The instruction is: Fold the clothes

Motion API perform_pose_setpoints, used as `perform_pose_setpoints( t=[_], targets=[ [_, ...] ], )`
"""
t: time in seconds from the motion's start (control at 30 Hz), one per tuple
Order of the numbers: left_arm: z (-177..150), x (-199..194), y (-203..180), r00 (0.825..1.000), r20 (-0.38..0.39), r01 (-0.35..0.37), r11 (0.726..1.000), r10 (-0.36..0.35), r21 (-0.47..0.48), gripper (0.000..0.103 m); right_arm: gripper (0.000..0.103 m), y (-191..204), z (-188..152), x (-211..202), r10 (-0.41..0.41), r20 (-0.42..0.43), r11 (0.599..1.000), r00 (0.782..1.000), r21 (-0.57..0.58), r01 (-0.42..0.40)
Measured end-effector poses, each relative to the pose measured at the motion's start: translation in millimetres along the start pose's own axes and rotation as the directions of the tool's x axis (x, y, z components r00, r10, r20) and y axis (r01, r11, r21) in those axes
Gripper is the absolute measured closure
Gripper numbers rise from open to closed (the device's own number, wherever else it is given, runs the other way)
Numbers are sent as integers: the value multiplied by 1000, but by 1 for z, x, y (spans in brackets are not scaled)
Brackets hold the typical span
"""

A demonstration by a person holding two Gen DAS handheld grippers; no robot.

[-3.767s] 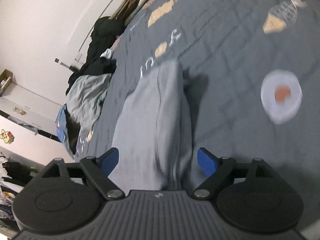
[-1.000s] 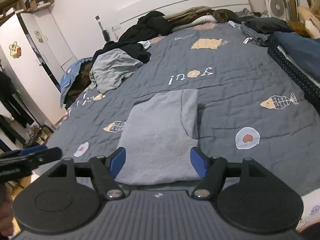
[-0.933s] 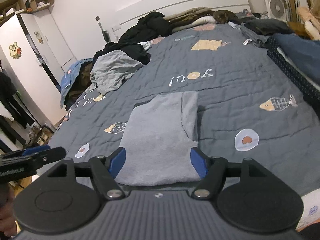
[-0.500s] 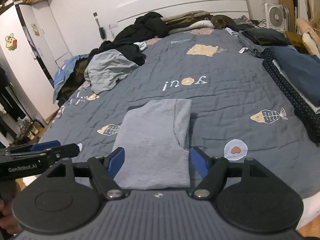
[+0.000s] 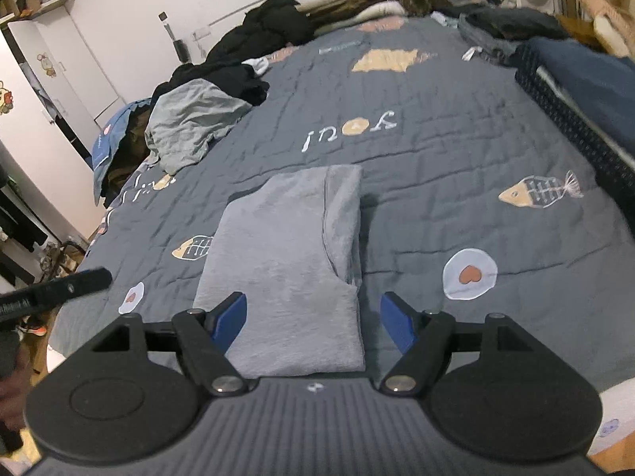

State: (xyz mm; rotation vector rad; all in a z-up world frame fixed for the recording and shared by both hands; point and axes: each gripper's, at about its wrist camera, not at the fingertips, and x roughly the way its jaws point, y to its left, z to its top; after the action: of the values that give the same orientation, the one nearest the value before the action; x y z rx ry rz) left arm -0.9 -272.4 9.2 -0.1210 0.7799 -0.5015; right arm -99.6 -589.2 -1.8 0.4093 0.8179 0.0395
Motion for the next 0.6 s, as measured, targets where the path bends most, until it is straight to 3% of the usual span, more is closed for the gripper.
perform_pose_setpoints(
  t=[0.1, 0.23, 0.3, 0.43, 0.5, 0.6],
  targets=[
    [11, 21, 37, 999, -18, 46, 997, -47, -55, 31, 29, -10, 0, 15, 15, -16, 1000, 1000, 27, -14],
    [20, 58, 78, 997, -55, 50, 993, -56, -104, 31, 29, -23, 1, 34, 25, -34, 998, 999, 64, -22],
    [25, 80, 99, 991, -84, 95, 985, -108, -147, 31, 29, -28, 1, 41, 34, -37, 997, 999, 70, -32],
    [29, 119, 128, 964, -95, 218, 942, -248, -255, 31, 29, -40, 2, 54, 45, -50, 995, 998, 89, -40],
    [28, 138, 140, 941, -97, 280, 909, -323, -307, 31, 29, -46, 2, 59, 51, -54, 994, 997, 103, -45],
    [29, 169, 148, 915, -145, 313, 890, -377, -332, 31, 29, -54, 0, 65, 67, -63, 991, 996, 116, -60]
  ],
)
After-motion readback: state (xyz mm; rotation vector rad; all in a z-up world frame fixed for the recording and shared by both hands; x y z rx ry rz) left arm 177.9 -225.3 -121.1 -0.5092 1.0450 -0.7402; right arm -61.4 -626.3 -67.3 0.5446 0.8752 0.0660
